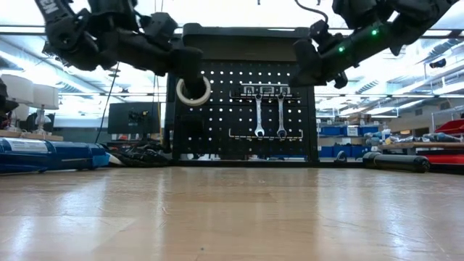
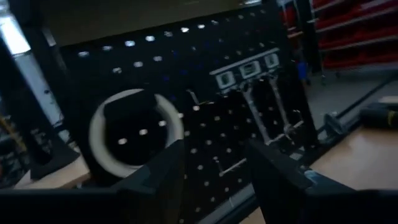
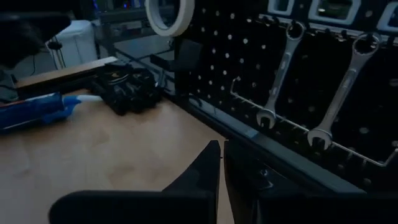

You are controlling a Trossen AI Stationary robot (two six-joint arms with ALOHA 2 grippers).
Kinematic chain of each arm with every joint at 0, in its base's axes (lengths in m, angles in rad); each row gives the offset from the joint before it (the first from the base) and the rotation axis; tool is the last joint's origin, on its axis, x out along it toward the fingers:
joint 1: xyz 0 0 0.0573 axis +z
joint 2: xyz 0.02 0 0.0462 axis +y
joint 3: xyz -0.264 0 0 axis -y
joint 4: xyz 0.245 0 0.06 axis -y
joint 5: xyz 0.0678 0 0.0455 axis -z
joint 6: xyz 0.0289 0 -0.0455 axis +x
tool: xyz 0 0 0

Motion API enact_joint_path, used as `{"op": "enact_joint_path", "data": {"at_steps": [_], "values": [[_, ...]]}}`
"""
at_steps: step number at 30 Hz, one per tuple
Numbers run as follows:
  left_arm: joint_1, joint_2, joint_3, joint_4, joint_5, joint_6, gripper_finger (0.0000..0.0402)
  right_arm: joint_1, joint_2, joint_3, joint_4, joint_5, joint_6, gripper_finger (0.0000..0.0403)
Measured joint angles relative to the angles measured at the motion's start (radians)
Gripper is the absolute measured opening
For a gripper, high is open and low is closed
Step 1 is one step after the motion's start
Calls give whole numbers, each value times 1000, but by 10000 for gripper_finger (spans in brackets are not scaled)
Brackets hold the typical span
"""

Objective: Hang tools onto peg board
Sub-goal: Unhang the tape from the peg board

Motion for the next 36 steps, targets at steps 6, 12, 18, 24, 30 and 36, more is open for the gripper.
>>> {"op": "enact_joint_path", "data": {"at_steps": [6, 12, 18, 24, 30, 36], "values": [[52, -141, -59, -127, -18, -157, 174, 49, 0, 1, -4, 27, -21, 27], [149, -165, -58, -222, -17, -323, 174, 25, 0, 1, -2, 27, -199, 33], [235, -145, -21, -284, -107, -334, 186, -7, 0, 1, 15, -4, -373, 91], [355, -112, 88, -421, 88, -458, 242, -72, 0, 1, 74, -62, -394, 168], [420, -40, 190, -485, 142, -491, 265, -115, 0, 1, 76, -64, -402, 196], [448, 63, 308, -569, 180, -514, 254, -145, 0, 1, 72, -111, -397, 196]]}}
